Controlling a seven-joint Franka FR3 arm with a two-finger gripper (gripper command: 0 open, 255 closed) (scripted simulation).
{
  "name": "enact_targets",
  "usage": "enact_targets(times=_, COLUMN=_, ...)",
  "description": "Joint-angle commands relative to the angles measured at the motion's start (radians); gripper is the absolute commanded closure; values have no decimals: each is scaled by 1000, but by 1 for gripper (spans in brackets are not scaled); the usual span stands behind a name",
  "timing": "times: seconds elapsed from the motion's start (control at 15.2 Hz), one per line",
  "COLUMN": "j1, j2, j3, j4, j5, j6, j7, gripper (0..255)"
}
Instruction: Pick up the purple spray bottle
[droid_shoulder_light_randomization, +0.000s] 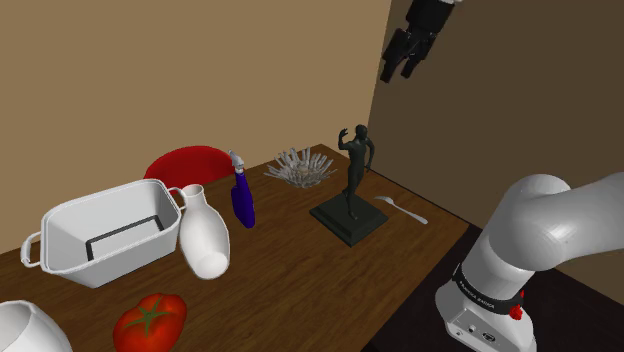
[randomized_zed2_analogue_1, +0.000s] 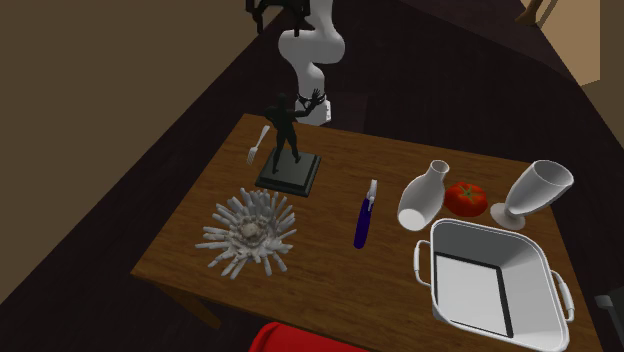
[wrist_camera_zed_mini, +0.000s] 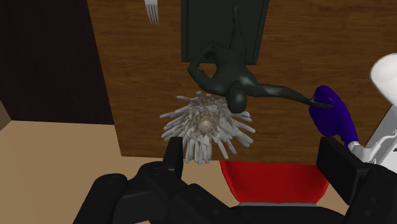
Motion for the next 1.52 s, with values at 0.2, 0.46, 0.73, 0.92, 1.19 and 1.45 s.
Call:
enact_targets(times=0.2, j1=13, j2=79, j3=44, j4=10, j5=18, j6=46, j7=42, gripper=0)
enact_targets(times=0.46, j1=27, j2=194, j3=101, j4=39, j5=36, j6=102, j7=98, gripper=0)
enact_targets(times=0.73, j1=39, j2=319, j3=156, j4=86, j5=44, j6=151, j7=154, gripper=0)
enact_targets(times=0.92, j1=46, j2=419, j3=196, j4=132, j5=43, j6=181, j7=197, gripper=0)
enact_targets(times=1.19, j1=55, j2=558, j3=246, j4=209, j5=29, j6=212, j7=257, gripper=0)
enact_targets(times=1.45, j1=69, j2=705, j3=290, j4=305, j5=0, j6=230, j7=320, gripper=0)
